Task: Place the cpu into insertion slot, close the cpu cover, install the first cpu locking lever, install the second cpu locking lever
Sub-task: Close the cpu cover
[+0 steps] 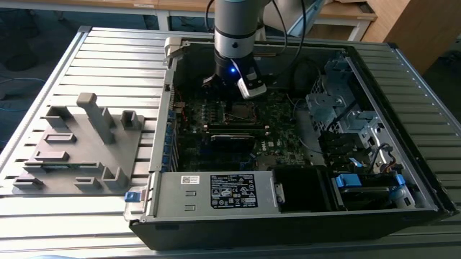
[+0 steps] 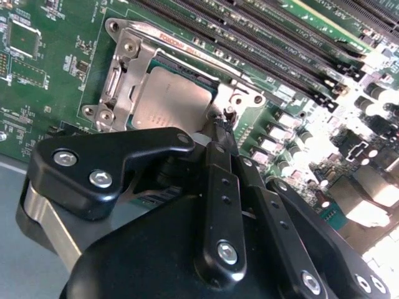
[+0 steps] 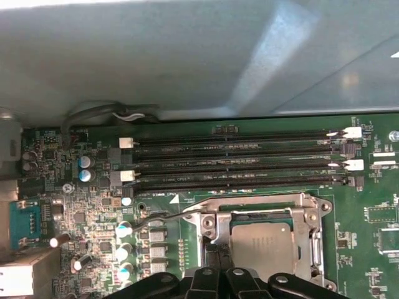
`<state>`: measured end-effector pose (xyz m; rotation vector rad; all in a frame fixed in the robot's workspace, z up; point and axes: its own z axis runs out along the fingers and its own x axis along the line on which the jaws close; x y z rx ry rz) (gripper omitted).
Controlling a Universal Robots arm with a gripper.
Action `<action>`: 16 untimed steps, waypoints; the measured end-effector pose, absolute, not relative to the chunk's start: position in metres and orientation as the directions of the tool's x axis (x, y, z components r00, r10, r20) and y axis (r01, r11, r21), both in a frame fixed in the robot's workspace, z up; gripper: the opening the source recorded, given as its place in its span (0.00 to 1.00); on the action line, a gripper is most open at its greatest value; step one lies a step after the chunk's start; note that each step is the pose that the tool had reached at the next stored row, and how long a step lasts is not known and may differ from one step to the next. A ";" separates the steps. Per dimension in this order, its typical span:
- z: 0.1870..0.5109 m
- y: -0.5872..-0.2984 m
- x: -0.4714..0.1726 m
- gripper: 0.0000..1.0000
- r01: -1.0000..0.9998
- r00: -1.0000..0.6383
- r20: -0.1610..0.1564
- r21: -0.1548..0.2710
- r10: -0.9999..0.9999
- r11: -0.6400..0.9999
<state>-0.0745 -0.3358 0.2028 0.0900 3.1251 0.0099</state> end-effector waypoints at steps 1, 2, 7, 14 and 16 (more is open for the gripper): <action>0.203 -0.336 -0.075 0.11 0.057 -0.998 -0.015 0.007 0.057 0.998; 0.202 -0.336 -0.075 0.11 0.057 -0.998 -0.015 0.007 0.057 0.998; 0.198 -0.336 -0.076 0.11 0.057 -0.998 -0.015 0.006 0.057 0.998; 0.198 -0.336 -0.076 0.11 0.057 -0.998 -0.015 0.007 0.057 0.998; 0.198 -0.336 -0.076 0.11 0.057 -0.998 -0.015 0.007 0.057 0.998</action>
